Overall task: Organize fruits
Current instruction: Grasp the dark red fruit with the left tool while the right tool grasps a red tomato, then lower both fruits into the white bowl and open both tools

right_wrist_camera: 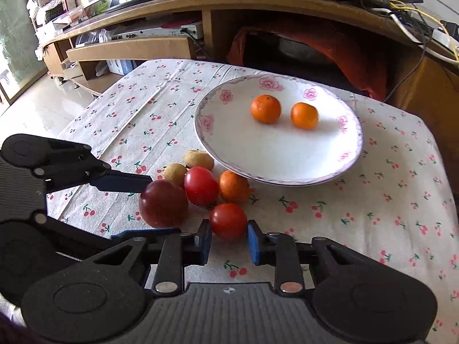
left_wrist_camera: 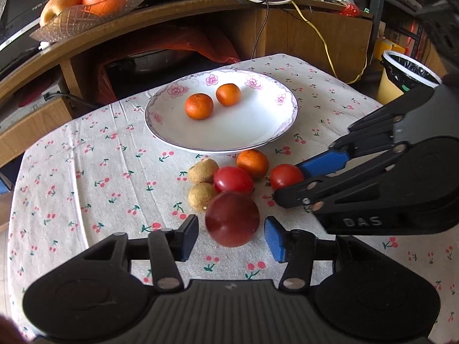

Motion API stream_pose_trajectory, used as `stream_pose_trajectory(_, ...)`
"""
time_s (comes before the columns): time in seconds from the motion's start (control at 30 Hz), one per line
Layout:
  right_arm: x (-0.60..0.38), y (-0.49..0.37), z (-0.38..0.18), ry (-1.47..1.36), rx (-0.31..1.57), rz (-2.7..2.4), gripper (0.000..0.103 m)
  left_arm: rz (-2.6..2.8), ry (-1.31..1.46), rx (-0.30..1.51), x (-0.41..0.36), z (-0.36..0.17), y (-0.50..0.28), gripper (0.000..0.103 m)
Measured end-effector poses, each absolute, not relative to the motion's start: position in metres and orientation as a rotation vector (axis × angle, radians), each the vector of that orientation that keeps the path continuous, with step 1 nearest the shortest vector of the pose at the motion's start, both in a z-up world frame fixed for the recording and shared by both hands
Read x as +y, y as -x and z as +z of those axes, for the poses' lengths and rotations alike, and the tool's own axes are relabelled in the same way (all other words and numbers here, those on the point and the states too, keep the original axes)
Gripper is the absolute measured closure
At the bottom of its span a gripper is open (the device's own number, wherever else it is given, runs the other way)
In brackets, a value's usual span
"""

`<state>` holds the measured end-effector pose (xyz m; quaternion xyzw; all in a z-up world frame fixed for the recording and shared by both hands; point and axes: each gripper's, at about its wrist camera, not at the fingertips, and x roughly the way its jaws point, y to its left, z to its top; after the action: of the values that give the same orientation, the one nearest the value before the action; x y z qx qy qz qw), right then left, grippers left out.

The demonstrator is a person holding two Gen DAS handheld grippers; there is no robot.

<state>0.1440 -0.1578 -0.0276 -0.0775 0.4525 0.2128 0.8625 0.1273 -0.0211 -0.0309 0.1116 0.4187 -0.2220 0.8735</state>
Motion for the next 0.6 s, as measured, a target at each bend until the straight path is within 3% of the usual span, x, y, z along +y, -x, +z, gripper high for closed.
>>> stream_pose_trajectory(0.1,-0.163,-0.142,-0.025,0.161,0.947,0.434,0.082,-0.456,-0.234,0.878,-0.024,-0.032,-0.129,0.055)
stream_pose_trajectory(0.6,-0.178,-0.133,-0.032,0.167,0.982,0.401,0.08,-0.509,-0.244,0.895,-0.026,-0.031,-0.12,0.054)
